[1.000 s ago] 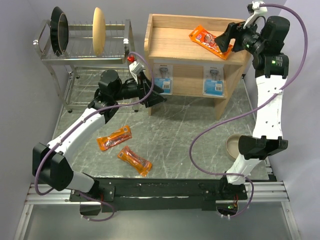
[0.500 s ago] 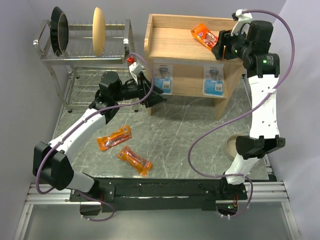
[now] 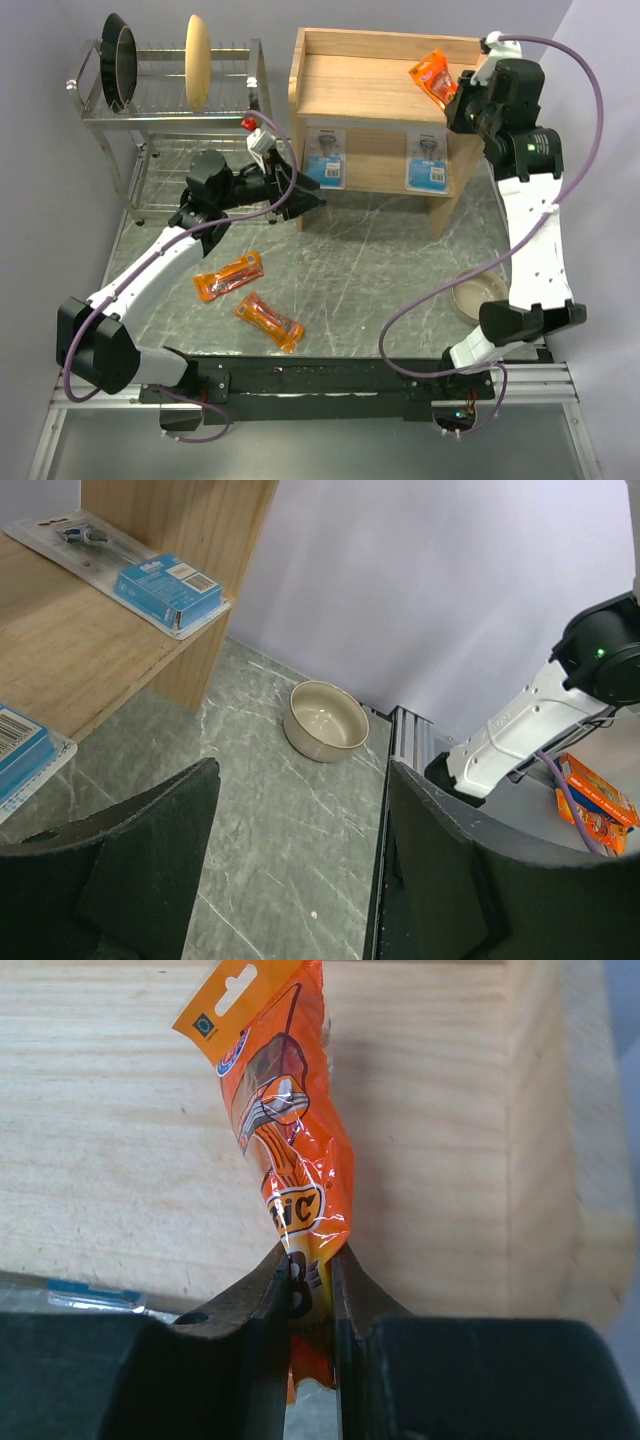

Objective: Place and organize the shaving razors onto the shelf

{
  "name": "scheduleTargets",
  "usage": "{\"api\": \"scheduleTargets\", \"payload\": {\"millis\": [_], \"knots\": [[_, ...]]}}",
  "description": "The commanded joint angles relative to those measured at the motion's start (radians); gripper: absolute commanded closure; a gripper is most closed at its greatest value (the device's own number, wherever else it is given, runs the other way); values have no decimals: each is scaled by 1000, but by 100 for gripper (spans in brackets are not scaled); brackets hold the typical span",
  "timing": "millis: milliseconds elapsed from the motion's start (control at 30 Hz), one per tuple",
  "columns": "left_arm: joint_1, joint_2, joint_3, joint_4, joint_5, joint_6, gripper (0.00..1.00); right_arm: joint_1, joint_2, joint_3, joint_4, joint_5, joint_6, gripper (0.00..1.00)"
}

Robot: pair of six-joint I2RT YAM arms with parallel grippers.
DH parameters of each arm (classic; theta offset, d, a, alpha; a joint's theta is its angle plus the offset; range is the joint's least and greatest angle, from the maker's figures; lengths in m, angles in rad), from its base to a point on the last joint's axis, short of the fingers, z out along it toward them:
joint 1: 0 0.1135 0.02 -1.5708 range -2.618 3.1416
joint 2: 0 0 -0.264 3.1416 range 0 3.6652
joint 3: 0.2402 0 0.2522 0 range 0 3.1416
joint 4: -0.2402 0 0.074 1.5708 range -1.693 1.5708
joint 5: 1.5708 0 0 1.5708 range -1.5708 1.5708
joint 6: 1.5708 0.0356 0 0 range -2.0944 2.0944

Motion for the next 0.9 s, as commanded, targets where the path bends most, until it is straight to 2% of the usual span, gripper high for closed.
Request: {"api": "scheduleTargets", "payload": {"millis": [0,267,400,567,700,767,833,867], "knots": [[2,-29,-6,59,-11,-23,26,-5,-50,-27,-42,126,109,87],[2,-6,20,20,-16,-13,26,-98,-27,-1,-45,88,252,87],[2,8,38,-19,-19,23,26,-106,-10,-25,-30,2,302,87],[2,28,63,-58,-22,47,25,-106,53,31,-14,-84,314,84],[2,49,84,-73,-22,62,25,-106,107,96,-23,-51,379,70],[2,56,95,-85,-20,69,25,-106,114,111,-20,-49,394,58],[1,63,103,-92,-22,73,25,-106,114,101,-14,-69,411,53],[1,65,109,-93,-20,73,25,-106,110,93,-11,-99,416,41]]}}
